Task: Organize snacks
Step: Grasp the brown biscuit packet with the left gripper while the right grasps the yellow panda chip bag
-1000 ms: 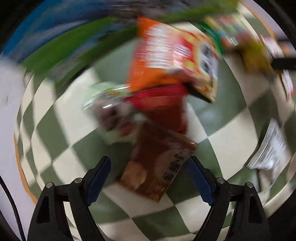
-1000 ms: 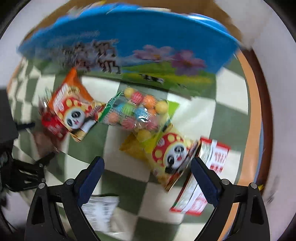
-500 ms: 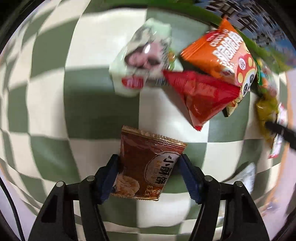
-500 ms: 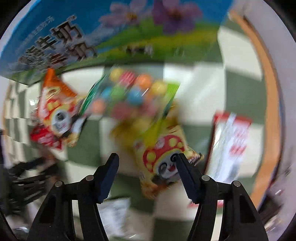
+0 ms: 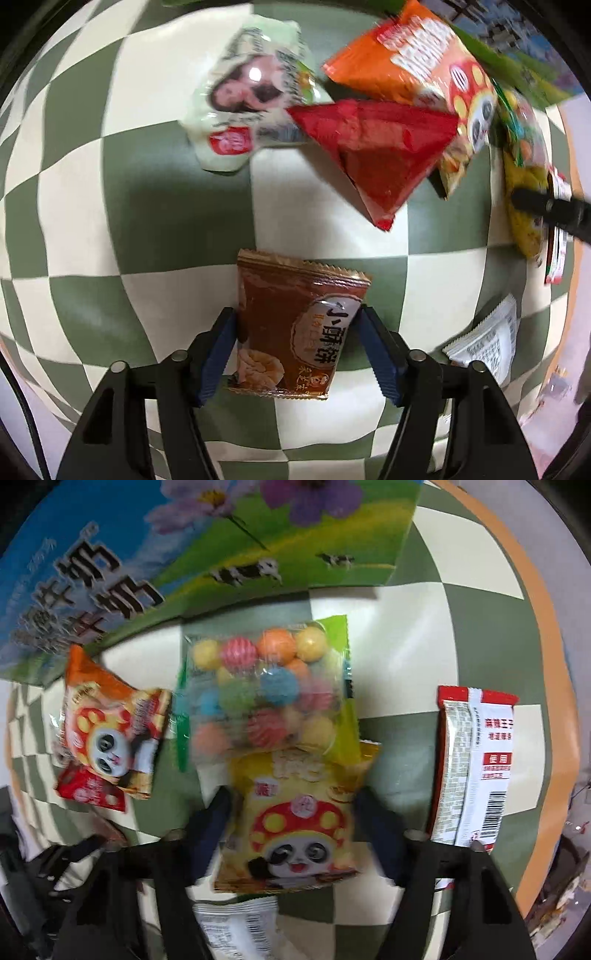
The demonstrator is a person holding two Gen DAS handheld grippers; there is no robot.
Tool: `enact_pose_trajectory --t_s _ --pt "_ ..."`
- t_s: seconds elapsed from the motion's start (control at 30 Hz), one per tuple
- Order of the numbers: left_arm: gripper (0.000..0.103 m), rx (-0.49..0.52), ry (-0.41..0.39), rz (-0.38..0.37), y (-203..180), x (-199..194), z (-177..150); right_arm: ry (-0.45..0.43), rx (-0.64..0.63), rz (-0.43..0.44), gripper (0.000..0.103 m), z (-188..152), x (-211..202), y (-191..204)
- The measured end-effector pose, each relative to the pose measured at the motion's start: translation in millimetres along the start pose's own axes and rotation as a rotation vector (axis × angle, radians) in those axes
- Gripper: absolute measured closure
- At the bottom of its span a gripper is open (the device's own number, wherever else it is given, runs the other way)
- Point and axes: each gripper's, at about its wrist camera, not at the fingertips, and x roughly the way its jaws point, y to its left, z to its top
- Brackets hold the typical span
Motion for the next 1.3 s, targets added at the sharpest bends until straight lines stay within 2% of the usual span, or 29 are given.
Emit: enact_pose_trajectory --t_s 0.07,0.2,0.3,0.37,0.5,0.6,0.67,0.73,0.83,1.03,1.3 --pt "0.044 -0.044 -0.017 -0.015 0 -8 4 -0.009 -0.014 -0.007 0.042 -9 -3 -1" --pt "0.047 -0.135 -0.035 -0.069 11 -11 3 0.028 -0.037 -0.001 0.045 -37 -7 -5" --pt "0.042 -0.080 0.001 -0.091 11 -5 2 0.070 -0.070 0.002 0.045 -53 -5 -3" --pt "0.036 -0.033 0.022 -0.088 9 1 5 0.089 -0.047 0.026 0.036 -56 -3 -7" --pt "0.036 0.029 0.030 -0.033 -6 8 4 0.075 -0.003 0.034 0.032 -60 5 -14" --pt "0.038 0.017 0.011 -0.013 -14 7 0 0.060 0.021 0.043 0.032 -52 16 -15" --pt "0.048 0.002 -0.009 0.001 -20 4 -5 0.041 0.023 0.038 0.033 -45 16 -17" --pt "0.048 -0.012 -0.018 0.001 -19 1 -7 0.028 0.021 0.027 0.036 -41 14 -22" --pt "0.048 -0.013 -0.023 0.006 -23 -6 11 0.007 -0.009 0.001 0.039 -50 27 -11" --pt "0.049 -0.014 -0.030 0.014 -7 -11 10 0.006 -0.014 -0.006 0.040 -72 3 13" --pt "0.049 -0.015 -0.034 0.018 -6 -12 9 0.009 -0.015 -0.007 0.040 -64 13 9"
